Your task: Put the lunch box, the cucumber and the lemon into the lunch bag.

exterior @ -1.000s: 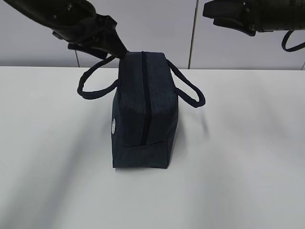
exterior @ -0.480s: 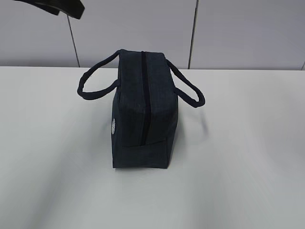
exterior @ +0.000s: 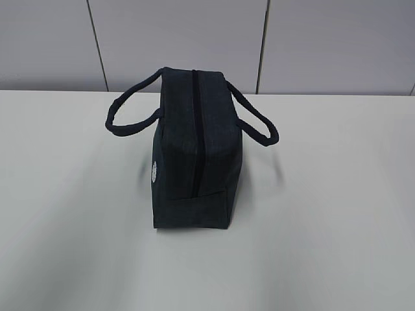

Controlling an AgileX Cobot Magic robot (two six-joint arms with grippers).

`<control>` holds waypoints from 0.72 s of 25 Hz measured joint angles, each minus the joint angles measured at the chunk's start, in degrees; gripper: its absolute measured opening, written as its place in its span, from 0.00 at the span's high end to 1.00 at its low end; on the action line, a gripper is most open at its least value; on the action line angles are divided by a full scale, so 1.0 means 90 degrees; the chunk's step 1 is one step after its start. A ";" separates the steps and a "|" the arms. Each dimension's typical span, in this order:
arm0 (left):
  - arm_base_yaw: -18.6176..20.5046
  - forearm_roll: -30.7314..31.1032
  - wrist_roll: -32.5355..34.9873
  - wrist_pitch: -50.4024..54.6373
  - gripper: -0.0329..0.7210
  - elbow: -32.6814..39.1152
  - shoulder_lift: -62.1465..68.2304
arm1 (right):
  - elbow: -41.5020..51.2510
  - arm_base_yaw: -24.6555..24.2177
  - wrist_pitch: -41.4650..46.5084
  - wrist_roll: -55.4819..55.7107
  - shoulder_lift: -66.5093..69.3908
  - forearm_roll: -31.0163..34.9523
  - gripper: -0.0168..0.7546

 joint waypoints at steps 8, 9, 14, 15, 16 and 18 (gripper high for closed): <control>0.0000 0.0157 -0.0102 0.0111 0.43 0.1526 -0.2837 | 0.0376 0.0000 0.1234 0.0309 -0.1767 -0.0237 0.47; 0.0000 0.0157 -0.0102 0.0251 0.43 0.1595 -0.3022 | 0.0548 0.0000 0.1382 0.0352 -0.2007 -0.0257 0.47; 0.0000 0.0157 -0.0147 0.0875 0.43 0.1933 -0.3796 | 0.1624 0.0000 0.1728 0.0497 -0.3355 -0.0365 0.47; 0.0000 0.0157 -0.0147 0.0972 0.43 0.2045 -0.3944 | 0.1812 0.0000 0.1790 0.0512 -0.3605 -0.0379 0.47; 0.0000 0.0157 -0.0158 0.1021 0.43 0.2177 -0.4098 | 0.2025 0.0000 0.1830 0.0512 -0.3902 -0.0381 0.46; 0.0000 0.0157 -0.0158 0.1061 0.43 0.2459 -0.4402 | 0.2375 0.0000 0.1893 0.0512 -0.4469 -0.0509 0.46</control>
